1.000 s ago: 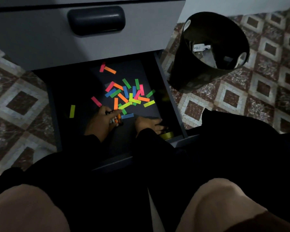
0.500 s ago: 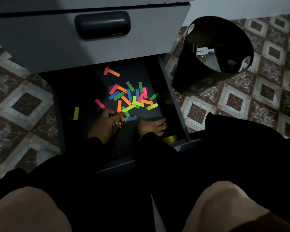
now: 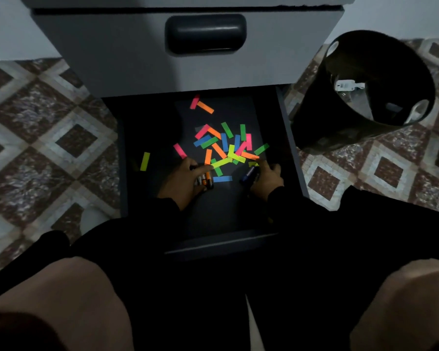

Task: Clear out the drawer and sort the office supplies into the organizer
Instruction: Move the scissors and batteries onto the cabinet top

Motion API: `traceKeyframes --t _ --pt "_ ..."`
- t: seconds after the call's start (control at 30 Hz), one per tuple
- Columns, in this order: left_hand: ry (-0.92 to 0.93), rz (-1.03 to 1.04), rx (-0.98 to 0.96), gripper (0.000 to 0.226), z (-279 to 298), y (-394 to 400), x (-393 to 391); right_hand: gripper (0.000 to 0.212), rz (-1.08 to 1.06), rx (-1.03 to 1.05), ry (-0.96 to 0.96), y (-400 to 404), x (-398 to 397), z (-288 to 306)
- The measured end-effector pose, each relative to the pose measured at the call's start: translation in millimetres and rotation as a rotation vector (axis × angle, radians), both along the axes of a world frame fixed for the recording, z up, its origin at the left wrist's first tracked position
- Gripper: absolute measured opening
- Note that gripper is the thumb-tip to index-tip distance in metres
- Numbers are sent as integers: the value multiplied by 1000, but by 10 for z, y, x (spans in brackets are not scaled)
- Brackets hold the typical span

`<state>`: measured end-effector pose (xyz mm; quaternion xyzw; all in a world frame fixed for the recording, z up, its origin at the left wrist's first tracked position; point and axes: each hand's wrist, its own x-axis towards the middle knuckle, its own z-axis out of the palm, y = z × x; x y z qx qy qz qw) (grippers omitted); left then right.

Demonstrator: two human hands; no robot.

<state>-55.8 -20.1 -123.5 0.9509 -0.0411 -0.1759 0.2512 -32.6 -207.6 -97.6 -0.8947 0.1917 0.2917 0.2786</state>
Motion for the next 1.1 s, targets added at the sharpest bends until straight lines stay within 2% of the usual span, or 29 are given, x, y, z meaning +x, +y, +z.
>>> traceKeyframes --t 0.23,0.47,0.67,0.83,1.0,1.1 --pt "35 2 -12 61 -20 -8 33 62 202 93 -210 157 -9 -123" --pt "34 28 -67 65 -40 -6 68 58 425 170 -301 248 151 -176" --pt "86 59 -99 88 -36 41 97 65 559 139 -292 259 183 -202" --pt "57 73 -96 81 -31 41 97 69 596 70 -295 285 234 -218" --pt "31 107 -69 56 -49 34 103 62 613 47 -346 305 255 -254" --pt "-7 111 -16 56 -62 48 101 59 668 68 -374 287 261 -257"
